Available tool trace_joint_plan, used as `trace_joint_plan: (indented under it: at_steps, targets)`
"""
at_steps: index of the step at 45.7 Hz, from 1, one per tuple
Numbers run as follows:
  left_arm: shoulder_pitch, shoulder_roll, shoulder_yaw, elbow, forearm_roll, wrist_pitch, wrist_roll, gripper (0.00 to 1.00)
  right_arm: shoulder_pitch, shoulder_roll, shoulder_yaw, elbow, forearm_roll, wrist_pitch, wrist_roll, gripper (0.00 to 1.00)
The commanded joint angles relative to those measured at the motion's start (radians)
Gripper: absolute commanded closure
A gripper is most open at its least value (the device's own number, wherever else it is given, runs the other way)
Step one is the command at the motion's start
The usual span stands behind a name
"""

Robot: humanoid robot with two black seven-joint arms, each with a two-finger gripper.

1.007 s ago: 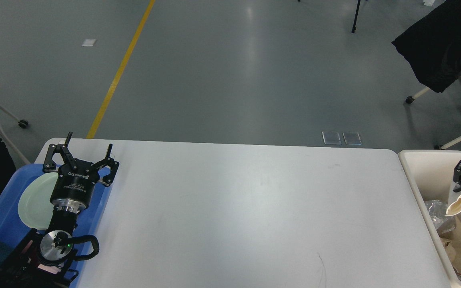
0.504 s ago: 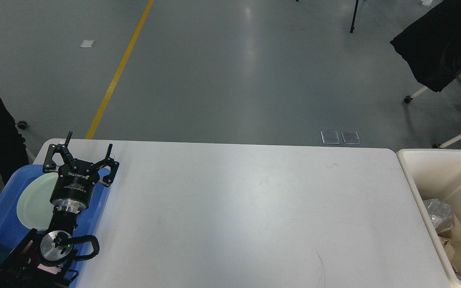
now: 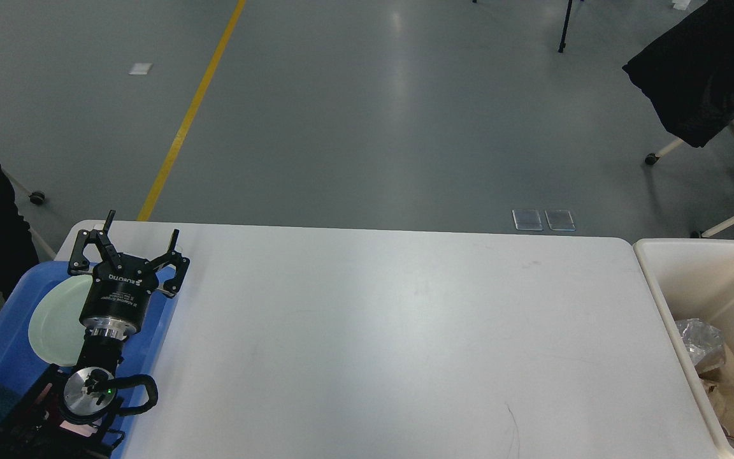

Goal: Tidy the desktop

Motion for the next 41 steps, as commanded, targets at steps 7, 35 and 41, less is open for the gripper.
trace_joint_plan:
  at_steps: [7, 35, 41]
  targets:
    - [-0.001, 0.000, 0.000, 0.000, 0.000, 0.000, 0.000, 0.04, -0.002, 0.031, -0.002, 0.008, 0.000, -0.071, 0.005, 0.00]
    - [-0.001, 0.000, 0.000, 0.000, 0.000, 0.000, 0.000, 0.04, 0.082, -0.023, 0.141, 0.014, 0.002, -0.055, 0.011, 0.00]
    - [-0.001, 0.000, 0.000, 0.000, 0.000, 0.000, 0.000, 0.04, 0.160, -0.066, 0.468, 0.069, 0.005, -0.054, 0.010, 0.00]
